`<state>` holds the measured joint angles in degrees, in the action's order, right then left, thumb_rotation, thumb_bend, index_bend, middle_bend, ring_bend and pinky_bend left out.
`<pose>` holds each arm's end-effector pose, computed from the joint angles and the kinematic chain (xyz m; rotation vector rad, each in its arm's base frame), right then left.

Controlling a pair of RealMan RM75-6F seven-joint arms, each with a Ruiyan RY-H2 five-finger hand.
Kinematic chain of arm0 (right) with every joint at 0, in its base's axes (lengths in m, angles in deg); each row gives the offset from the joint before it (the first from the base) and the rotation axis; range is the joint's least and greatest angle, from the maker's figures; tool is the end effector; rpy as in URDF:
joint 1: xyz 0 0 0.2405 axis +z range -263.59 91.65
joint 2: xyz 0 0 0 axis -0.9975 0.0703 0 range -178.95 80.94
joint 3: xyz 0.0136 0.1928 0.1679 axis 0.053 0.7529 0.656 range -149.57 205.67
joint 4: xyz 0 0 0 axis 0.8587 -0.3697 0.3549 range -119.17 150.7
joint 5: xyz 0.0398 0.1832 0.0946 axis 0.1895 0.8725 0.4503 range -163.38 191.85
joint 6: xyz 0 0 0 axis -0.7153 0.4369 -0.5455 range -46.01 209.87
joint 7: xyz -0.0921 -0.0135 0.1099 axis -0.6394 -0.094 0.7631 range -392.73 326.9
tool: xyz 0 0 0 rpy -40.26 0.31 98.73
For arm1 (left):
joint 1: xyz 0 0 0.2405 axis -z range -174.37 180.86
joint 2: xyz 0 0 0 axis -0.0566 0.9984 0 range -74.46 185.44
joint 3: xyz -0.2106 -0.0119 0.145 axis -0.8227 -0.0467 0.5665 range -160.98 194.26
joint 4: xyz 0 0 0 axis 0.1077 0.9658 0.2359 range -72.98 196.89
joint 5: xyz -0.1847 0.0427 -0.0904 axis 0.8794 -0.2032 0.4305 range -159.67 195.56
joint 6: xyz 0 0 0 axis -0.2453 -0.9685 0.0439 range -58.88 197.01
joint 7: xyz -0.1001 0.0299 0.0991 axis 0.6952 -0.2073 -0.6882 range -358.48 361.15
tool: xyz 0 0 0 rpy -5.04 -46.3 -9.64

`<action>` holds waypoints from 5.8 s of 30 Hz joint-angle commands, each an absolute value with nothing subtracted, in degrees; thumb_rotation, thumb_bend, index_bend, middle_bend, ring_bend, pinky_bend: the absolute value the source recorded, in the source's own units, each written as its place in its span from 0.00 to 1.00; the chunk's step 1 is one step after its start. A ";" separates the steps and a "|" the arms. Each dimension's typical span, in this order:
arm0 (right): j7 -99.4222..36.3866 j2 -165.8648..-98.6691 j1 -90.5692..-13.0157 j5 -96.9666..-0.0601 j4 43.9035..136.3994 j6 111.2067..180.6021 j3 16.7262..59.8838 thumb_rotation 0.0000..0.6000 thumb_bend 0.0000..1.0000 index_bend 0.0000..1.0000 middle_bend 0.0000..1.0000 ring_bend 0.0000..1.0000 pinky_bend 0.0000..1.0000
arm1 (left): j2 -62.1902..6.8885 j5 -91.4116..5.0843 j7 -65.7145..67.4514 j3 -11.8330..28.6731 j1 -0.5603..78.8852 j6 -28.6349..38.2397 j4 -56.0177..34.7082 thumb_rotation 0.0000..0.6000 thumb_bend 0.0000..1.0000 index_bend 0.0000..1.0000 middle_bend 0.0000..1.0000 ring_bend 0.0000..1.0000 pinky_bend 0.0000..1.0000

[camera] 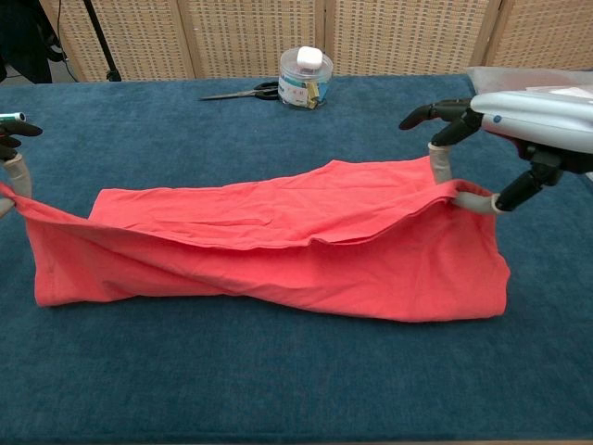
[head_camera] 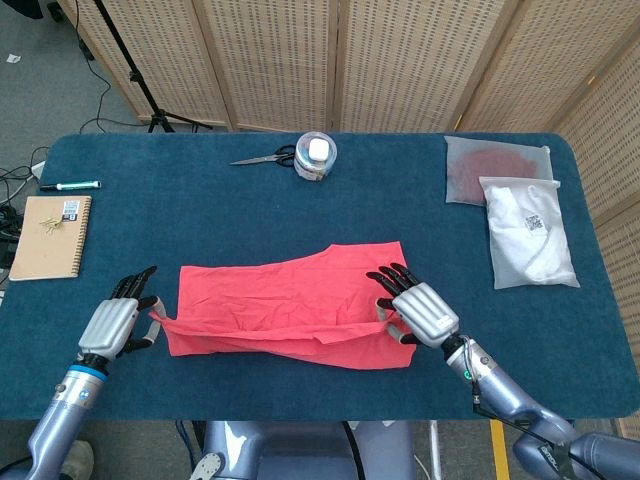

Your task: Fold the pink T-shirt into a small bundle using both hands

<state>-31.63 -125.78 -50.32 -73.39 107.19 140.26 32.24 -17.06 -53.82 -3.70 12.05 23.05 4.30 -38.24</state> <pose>-0.1688 -0.2972 0.0301 2.0199 -0.9593 1.1053 -0.2477 0.2437 0.0634 -1.5554 -1.2742 -0.9234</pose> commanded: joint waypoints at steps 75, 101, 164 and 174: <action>-37.94 -121.35 -50.22 -57.91 105.70 142.06 37.10 1.00 0.00 0.00 0.00 0.00 0.00 | -22.18 -46.89 -5.71 8.79 33.21 13.26 -22.15 1.00 0.42 0.00 0.00 0.00 0.00; -33.07 -116.15 -67.46 -72.13 111.57 159.27 26.99 1.00 0.00 0.00 0.00 0.00 0.00 | -28.08 -65.20 5.67 14.37 35.97 13.63 -1.71 1.00 0.42 0.08 0.00 0.00 0.00; -31.72 -116.19 -69.41 -72.27 111.58 156.85 30.25 1.00 0.00 0.00 0.00 0.00 0.00 | -41.43 -68.41 13.58 16.19 40.88 14.88 20.19 1.00 0.55 0.72 0.00 0.00 0.00; -31.61 -116.23 -69.50 -72.38 111.64 156.48 30.32 1.00 0.00 0.00 0.00 0.00 0.00 | -37.90 -69.31 15.30 17.68 38.64 12.42 21.81 1.00 0.56 0.74 0.00 0.00 0.00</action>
<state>-31.61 -116.23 -69.50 -72.40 111.66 156.48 30.32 -38.45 -69.06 14.82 17.30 39.10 12.85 21.38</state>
